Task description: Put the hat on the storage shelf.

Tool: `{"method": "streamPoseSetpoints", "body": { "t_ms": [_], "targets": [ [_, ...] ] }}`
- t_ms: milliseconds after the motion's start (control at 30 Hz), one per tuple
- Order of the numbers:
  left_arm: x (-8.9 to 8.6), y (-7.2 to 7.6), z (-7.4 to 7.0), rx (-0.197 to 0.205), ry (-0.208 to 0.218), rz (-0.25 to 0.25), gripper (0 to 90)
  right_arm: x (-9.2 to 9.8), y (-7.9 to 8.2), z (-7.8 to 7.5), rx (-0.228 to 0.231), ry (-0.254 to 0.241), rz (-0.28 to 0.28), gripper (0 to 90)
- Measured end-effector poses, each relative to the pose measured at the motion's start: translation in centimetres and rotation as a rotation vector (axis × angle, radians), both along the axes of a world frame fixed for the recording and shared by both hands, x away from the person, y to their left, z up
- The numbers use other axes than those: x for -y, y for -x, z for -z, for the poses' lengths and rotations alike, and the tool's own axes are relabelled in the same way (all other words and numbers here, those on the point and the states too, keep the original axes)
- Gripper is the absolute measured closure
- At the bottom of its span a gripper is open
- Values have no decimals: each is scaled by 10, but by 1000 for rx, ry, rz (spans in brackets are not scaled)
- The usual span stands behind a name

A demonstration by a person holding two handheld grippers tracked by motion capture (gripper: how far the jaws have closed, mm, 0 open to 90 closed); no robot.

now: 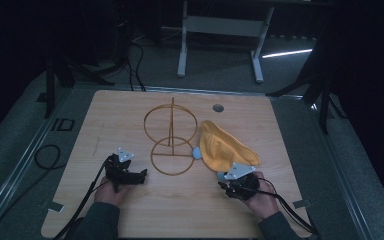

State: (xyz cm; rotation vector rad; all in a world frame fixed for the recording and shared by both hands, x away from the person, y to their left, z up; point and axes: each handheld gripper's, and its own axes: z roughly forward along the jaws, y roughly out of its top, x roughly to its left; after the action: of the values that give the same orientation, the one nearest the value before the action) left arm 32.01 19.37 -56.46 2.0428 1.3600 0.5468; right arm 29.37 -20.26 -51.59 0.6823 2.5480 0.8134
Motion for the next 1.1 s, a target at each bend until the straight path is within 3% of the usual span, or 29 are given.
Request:
{"method": "streamPoseSetpoints", "body": {
  "t_ms": [67, 167, 233, 300, 433, 600, 867, 967, 1100],
  "targets": [
    [0, 0, 0, 0, 1, 0, 19, 4, -6, 5, -8, -57, -19, 579],
    [0, 0, 0, 0, 1, 0, 19, 2, -7, 6, -6, -74, -38, 579],
    [0, 0, 0, 2, 1, 0, 19, -1, -10, 10, 14, -50, -45, 568],
    [0, 0, 0, 1, 1, 0, 19, -1, -13, 14, 28, -25, -17, 561],
    [0, 0, 0, 1, 1, 0, 19, 1, -20, 17, -6, -52, -13, 549],
    [0, 0, 0, 1, 1, -1, 19, 2, -29, 25, -50, -27, 14, 519],
    [0, 0, 0, 1, 1, -1, 19, 5, -38, 26, -104, -37, 65, 511],
    [0, 0, 0, 2, 2, -1, 19, 8, -41, 26, -90, -41, 89, 636],
    [0, 0, 0, 1, 2, -1, 19, 10, -41, 25, -86, -41, 110, 737]
  ]
}}
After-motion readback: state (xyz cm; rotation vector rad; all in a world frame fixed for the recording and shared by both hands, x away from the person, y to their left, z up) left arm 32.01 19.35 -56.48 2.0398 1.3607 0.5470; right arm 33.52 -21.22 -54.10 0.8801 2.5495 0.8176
